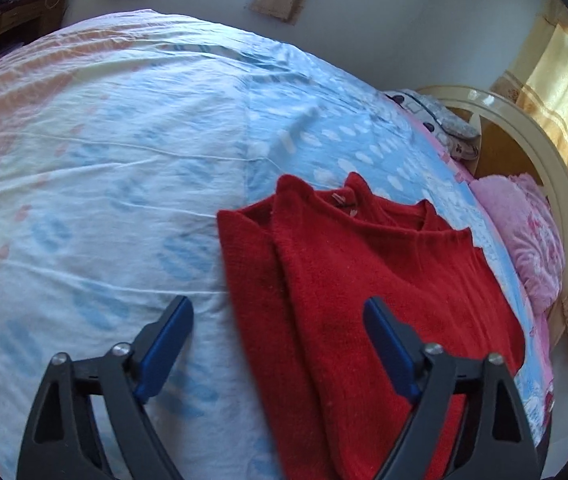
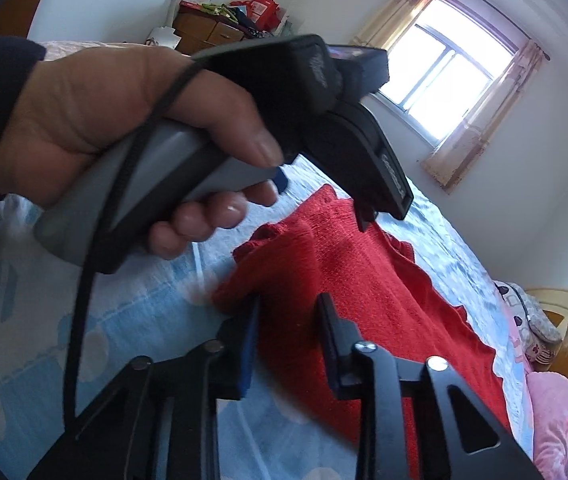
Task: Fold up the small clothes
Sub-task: 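Grasp the folded sweater edge with the left gripper while the right gripper grasps beside it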
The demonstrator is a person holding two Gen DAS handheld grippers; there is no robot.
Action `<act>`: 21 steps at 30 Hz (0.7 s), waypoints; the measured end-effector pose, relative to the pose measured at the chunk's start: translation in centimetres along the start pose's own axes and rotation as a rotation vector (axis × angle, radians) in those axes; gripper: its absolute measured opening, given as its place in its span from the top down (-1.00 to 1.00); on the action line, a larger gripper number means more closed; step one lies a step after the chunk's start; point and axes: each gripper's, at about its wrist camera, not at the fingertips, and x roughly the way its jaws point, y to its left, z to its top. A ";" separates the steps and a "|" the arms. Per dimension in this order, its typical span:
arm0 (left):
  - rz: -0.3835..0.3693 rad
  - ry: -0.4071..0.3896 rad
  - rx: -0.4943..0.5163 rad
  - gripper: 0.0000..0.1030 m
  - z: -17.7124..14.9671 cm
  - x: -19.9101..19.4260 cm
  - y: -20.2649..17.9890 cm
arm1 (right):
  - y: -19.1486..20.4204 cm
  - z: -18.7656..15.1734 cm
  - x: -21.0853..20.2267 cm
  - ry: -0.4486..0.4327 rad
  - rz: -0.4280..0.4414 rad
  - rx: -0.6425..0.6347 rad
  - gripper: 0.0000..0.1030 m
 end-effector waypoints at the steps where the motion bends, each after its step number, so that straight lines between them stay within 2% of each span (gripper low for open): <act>1: -0.002 0.003 0.008 -0.42 0.1 0.1 0.0 | 0.1 0.0 -0.1 -0.001 0.004 -0.004 0.66; 2: -0.004 0.011 0.008 -0.20 0.1 0.2 0.0 | 0.2 0.1 -0.2 -0.002 0.006 -0.005 0.71; 3: -0.013 0.017 -0.006 -0.13 0.2 0.3 0.2 | 0.3 0.1 -0.3 -0.003 0.007 -0.005 0.74; 4: -0.033 0.018 -0.019 0.19 0.4 0.4 0.5 | 0.3 0.2 -0.4 -0.003 0.010 -0.001 0.79; 5: -0.064 0.024 -0.035 0.71 0.6 0.5 0.9 | 0.2 0.2 -0.5 -0.003 0.016 0.005 0.81; 8: -0.120 0.036 -0.099 0.72 0.8 0.5 1.7 | -0.5 0.2 -0.9 -0.001 0.036 0.032 0.84; 14: -0.128 0.028 -0.129 0.75 1.1 -0.3 0.8 | -3.0 -0.2 -2.1 -0.014 0.023 0.084 0.86; 21: -0.190 -0.010 -0.153 0.76 3.0 -1.9 -1.7 | -6.2 -1.5 -2.2 -0.005 0.004 0.146 0.88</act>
